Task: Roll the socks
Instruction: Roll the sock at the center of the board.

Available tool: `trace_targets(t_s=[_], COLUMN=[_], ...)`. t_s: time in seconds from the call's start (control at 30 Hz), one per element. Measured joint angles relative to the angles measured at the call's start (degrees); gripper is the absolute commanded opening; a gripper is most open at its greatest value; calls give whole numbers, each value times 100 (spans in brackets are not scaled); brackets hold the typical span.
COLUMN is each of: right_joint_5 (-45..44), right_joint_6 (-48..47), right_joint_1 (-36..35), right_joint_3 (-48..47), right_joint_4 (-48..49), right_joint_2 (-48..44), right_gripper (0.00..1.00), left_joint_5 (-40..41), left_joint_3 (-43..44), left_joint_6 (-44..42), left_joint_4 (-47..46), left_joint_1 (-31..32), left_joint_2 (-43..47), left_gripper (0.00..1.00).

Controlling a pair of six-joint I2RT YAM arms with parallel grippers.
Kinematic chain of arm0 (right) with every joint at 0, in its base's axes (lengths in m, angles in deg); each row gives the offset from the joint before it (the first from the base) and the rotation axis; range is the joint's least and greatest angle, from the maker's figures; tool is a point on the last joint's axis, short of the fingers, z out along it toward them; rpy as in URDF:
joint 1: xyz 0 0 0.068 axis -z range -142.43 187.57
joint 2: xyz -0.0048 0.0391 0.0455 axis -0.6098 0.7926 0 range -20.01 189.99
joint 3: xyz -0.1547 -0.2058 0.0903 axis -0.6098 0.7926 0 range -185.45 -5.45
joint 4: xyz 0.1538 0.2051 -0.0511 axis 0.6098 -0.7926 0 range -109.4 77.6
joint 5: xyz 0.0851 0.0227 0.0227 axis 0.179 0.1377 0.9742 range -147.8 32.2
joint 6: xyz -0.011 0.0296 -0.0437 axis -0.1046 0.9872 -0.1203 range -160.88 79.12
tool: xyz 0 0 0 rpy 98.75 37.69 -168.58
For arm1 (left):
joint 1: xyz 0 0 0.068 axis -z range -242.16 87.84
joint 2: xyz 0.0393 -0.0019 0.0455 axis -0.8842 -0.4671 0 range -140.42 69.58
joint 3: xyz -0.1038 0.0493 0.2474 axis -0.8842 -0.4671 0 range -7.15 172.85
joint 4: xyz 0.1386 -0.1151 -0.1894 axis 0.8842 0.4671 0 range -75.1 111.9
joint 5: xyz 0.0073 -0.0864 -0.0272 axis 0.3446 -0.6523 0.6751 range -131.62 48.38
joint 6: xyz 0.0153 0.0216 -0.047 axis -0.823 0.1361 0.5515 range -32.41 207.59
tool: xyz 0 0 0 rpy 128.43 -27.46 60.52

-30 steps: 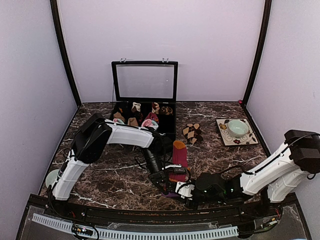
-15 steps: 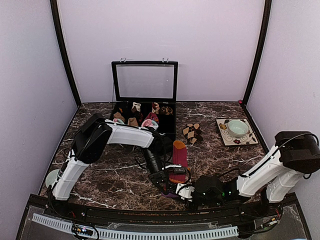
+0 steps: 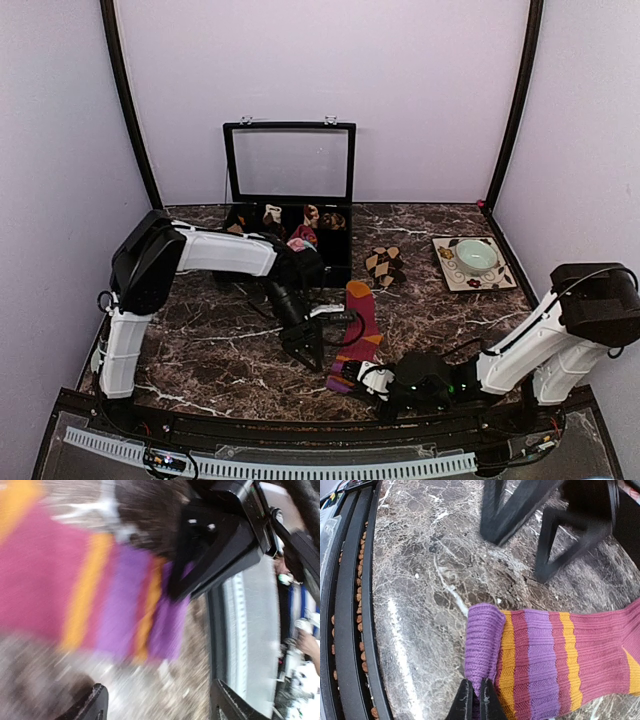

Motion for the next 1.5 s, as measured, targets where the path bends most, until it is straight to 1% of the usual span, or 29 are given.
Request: trace_targets(t_s=[0.13,0.23,0.4,0.5,0.57,0.7,0.73,0.93,1.2,1.5], right_joint_5=[46,151,474,728,872,1185,1263,1792,2428,3254], right_joint_6=[247,420,669,839,955,1222,1281,1679,2105,2444], right_joint_1=[24,129,378,590,708,914,960,1331,1746,2142], right_joint_3=[76,127,151,142,136,83,55,2,7,-83], right_joint_4=[-9,-111,-337,-457,-505,-610,-658,-763,-573,-116], right_joint_2=[-79,-214,-385,-448,-470,-474,-474,-470,-286,160], right_gripper=[0,0,0,0,0,0,0,0,0,0], left_joint_5=[457,577,503,516,557,643,651,730,970,1239], left_joint_3=[-831,-1281,-1445,-1582,-1661,-1808,-1878,-2251,-2273,-2273], left_joint_6=[-24,-24,-79,-271,-431,-621,-636,-632,-610,-686], left_joint_4=[-691,-1056,-1593,-1805,-1899,-2111,-2221,-2898,-3504,-3720], left_joint_1=[-448,-470,-267,-96,105,518,616,686,721,846], left_joint_2=[872,1373,1648,1757,1808,1812,1812,1814,1814,1773], left_gripper=[73,70,63,60,57,48,47,48,48,47])
